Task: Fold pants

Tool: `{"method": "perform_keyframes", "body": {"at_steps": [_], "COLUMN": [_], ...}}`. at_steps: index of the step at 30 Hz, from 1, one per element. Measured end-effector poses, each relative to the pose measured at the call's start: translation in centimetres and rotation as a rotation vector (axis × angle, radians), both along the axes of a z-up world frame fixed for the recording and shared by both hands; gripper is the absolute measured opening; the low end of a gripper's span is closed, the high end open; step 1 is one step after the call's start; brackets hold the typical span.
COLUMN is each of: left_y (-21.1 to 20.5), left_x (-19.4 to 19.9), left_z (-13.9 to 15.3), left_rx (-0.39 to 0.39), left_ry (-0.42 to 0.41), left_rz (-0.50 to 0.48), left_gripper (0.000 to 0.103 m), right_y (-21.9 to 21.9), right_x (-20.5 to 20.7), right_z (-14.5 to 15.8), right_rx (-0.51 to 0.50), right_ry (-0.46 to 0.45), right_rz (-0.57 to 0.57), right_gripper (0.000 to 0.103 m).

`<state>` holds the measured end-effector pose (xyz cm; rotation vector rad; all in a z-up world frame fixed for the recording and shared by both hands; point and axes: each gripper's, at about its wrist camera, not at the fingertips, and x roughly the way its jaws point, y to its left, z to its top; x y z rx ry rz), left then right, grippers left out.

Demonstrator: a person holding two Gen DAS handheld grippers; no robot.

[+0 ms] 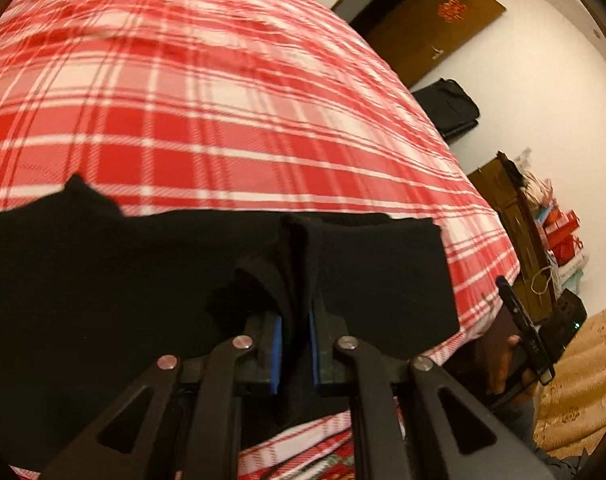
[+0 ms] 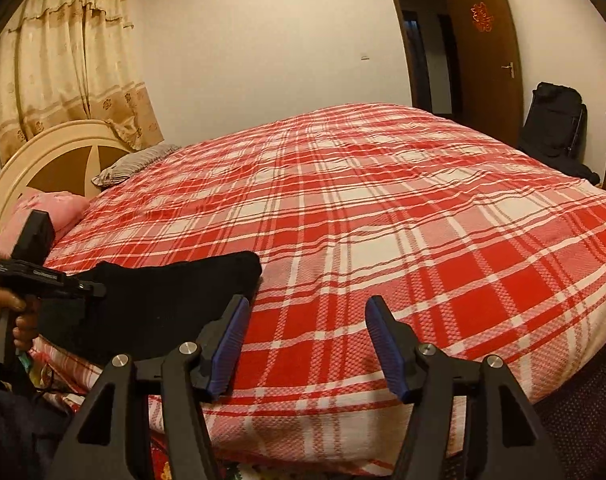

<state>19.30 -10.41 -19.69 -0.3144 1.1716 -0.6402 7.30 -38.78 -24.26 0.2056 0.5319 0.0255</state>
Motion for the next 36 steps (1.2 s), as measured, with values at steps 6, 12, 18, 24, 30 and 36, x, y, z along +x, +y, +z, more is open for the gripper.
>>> {"method": "perform_keyframes", "body": {"at_steps": [6,12,18,24,30,36], "left_y": [-0.3,-0.7,-0.7,-0.3,-1.0,0.4], "left_x": [0.6,0.8,0.5,0.6,1.4,0.6], "left_z": [-1.3,-1.4,-0.8,0.5,-0.2,1.2], "left_rx": [0.037,0.063,0.08,0.079,0.125,0.125], "left_ry": [0.013,0.0,-0.013,-0.052,-0.053,-0.106], "left_rz": [0.014,0.014,0.002,0.0,-0.024,-0.032], "left_gripper": [0.012,0.015,0.017,0.022,0.022,0.026], "right_y": [3.5,8.5,9.9,10.0,8.3,10.7], "right_x": [0.5,2.8,4.4,5.9,13.2,10.3], "right_z": [0.6,-1.4,-3.2,0.9,-3.4,-0.1], "right_rx": [-0.059,0.0,-0.098,-0.101,-0.027,-0.069], "right_ry": [0.008,0.168,0.293,0.171,0.328,0.23], "right_rz": [0.119,0.384,0.377,0.358,0.25,0.285], "right_gripper": [0.063,0.063,0.063,0.063,0.064,0.064]}}
